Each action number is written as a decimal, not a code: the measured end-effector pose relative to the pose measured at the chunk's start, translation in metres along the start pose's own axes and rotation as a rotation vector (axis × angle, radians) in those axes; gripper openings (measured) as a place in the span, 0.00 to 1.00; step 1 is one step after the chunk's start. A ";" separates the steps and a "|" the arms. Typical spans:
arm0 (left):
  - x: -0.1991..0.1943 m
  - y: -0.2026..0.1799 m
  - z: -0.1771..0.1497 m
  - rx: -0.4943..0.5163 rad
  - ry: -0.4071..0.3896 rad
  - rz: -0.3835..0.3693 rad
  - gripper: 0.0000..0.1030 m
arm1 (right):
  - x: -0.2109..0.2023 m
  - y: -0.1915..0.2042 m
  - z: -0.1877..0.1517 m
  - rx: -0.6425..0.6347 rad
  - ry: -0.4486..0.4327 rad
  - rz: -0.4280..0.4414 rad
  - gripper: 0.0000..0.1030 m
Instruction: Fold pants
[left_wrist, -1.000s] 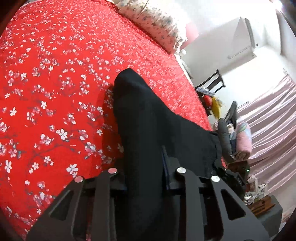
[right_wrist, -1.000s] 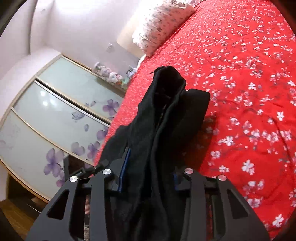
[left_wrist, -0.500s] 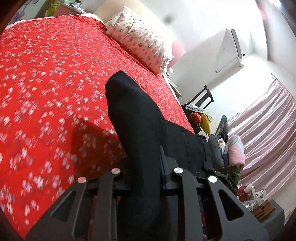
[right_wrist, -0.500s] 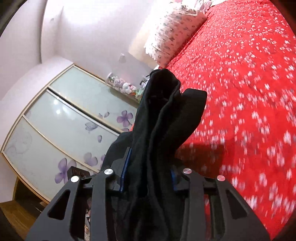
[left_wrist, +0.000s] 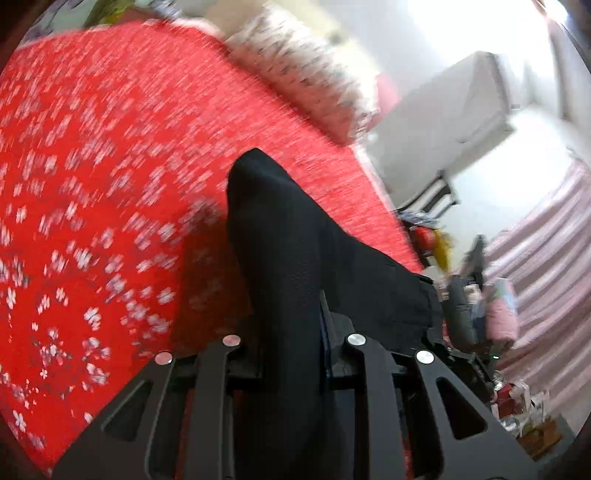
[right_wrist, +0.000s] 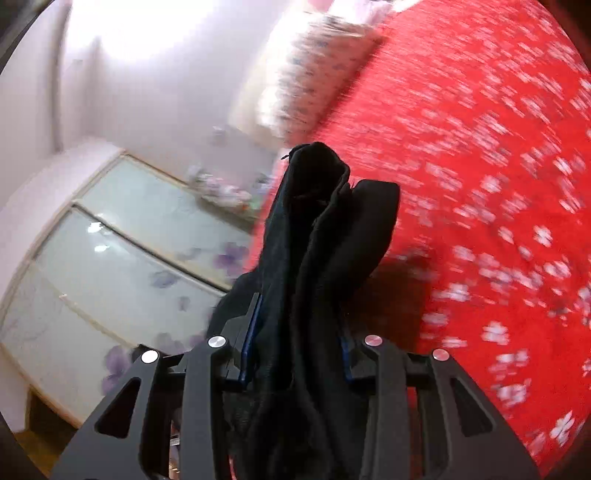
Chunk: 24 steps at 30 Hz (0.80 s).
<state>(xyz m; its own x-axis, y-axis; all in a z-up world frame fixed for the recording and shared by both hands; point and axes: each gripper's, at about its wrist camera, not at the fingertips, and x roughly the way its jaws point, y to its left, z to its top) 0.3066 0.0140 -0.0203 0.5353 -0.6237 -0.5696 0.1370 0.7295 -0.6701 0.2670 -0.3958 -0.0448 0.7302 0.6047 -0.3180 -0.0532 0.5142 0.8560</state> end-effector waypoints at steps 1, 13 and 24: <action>0.007 0.009 -0.001 -0.024 0.022 0.015 0.26 | 0.003 -0.004 -0.001 0.008 0.012 -0.062 0.35; -0.059 0.023 -0.011 -0.108 -0.166 0.057 0.65 | -0.027 0.017 -0.011 -0.083 -0.073 -0.322 0.57; -0.045 -0.048 -0.052 0.104 0.008 -0.159 0.88 | -0.046 0.082 -0.041 -0.256 0.032 -0.021 0.59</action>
<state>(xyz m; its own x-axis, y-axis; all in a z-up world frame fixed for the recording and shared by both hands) 0.2326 -0.0071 0.0131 0.4934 -0.7352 -0.4648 0.3045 0.6465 -0.6995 0.2011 -0.3568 0.0233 0.7109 0.6094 -0.3511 -0.2121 0.6618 0.7191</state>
